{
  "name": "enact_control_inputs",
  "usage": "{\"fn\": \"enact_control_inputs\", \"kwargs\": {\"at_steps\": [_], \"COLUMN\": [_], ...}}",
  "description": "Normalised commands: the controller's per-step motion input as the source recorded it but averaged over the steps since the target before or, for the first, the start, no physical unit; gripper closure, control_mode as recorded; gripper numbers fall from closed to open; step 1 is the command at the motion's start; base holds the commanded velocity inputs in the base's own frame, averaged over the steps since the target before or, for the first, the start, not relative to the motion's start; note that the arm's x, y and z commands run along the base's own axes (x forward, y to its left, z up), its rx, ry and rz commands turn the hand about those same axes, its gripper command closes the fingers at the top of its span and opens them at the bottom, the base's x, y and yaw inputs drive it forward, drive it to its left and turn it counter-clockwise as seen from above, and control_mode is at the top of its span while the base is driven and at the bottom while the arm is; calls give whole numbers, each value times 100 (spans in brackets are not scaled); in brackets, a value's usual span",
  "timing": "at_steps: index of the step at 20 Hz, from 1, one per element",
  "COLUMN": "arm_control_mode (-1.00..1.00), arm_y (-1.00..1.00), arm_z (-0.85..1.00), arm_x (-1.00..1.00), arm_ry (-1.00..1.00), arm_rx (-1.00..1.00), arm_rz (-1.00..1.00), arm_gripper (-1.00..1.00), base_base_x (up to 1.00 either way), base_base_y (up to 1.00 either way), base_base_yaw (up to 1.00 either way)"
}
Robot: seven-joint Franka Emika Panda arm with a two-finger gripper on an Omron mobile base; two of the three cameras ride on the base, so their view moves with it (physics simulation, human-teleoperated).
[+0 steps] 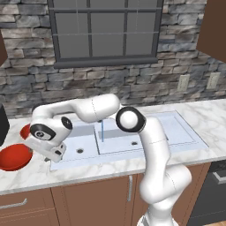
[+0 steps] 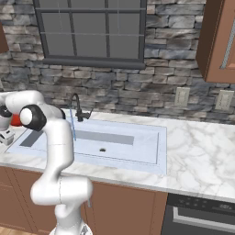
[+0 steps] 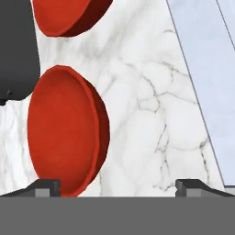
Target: Rinse each bowl for a few seconds and place them down in the sink or on the counter.
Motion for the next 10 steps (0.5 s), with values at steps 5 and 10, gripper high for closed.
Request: {"fn": "enact_control_inputs", "kwargs": {"at_steps": [5,10], "arm_control_mode": [-100,-100], "arm_y": [45,43], "arm_z": [3,14], "arm_x": [17,17], "arm_ry": [0,0], "arm_rx": [-17,-17], "arm_rz": [0,0], "arm_gripper": [-100,-100], "base_base_x": [0,0], "base_base_y": [0,0], "base_base_yaw": [0,0]}}
